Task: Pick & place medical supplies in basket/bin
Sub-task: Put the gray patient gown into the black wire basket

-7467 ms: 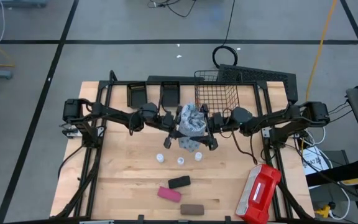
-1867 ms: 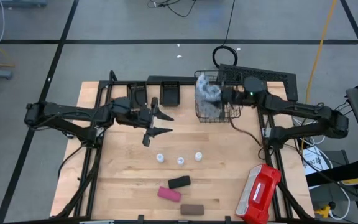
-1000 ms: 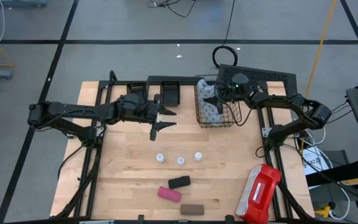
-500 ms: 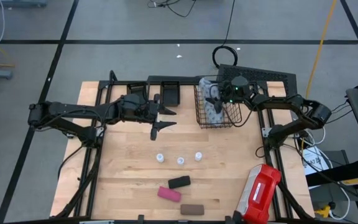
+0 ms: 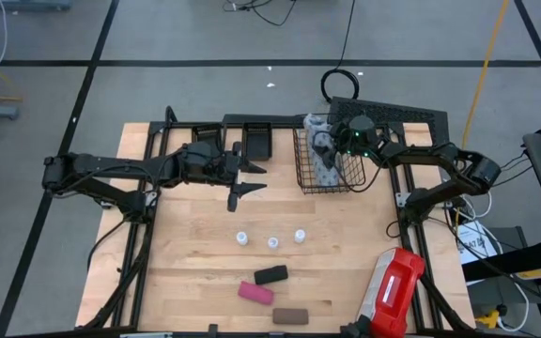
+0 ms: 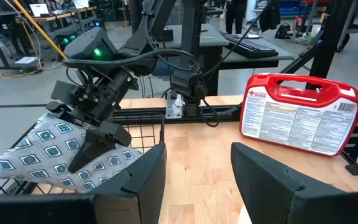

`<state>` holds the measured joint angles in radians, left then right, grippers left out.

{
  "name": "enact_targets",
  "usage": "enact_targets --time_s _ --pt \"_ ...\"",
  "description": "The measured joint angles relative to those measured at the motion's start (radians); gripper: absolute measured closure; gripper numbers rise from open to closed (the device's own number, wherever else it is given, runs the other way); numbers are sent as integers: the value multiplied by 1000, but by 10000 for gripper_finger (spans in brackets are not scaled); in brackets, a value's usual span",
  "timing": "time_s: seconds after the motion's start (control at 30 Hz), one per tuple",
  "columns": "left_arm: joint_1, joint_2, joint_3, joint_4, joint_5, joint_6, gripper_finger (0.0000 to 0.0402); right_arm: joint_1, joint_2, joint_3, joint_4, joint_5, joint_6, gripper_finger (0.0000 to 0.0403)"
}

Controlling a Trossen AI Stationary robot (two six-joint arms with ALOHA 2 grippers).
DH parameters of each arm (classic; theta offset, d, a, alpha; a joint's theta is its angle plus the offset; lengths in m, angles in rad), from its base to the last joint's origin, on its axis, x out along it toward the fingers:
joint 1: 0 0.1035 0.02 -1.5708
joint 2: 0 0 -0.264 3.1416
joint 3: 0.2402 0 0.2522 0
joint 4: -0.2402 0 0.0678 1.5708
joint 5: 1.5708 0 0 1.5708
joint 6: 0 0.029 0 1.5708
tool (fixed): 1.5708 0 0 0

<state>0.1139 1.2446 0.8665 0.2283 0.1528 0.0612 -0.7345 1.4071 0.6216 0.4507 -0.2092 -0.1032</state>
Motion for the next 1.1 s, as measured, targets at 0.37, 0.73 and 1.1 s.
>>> enact_targets --time_s 0.37,0.73,1.1 --pt "0 0 0 -2 0 -14 215 58 -60 0 -35 121 -19 73" --pt "0 0 0 -9 1 -14 215 66 -138 2 -260 110 157 73" --pt "0 0 1 -18 1 -27 215 96 -141 2 -175 368 -58 73"
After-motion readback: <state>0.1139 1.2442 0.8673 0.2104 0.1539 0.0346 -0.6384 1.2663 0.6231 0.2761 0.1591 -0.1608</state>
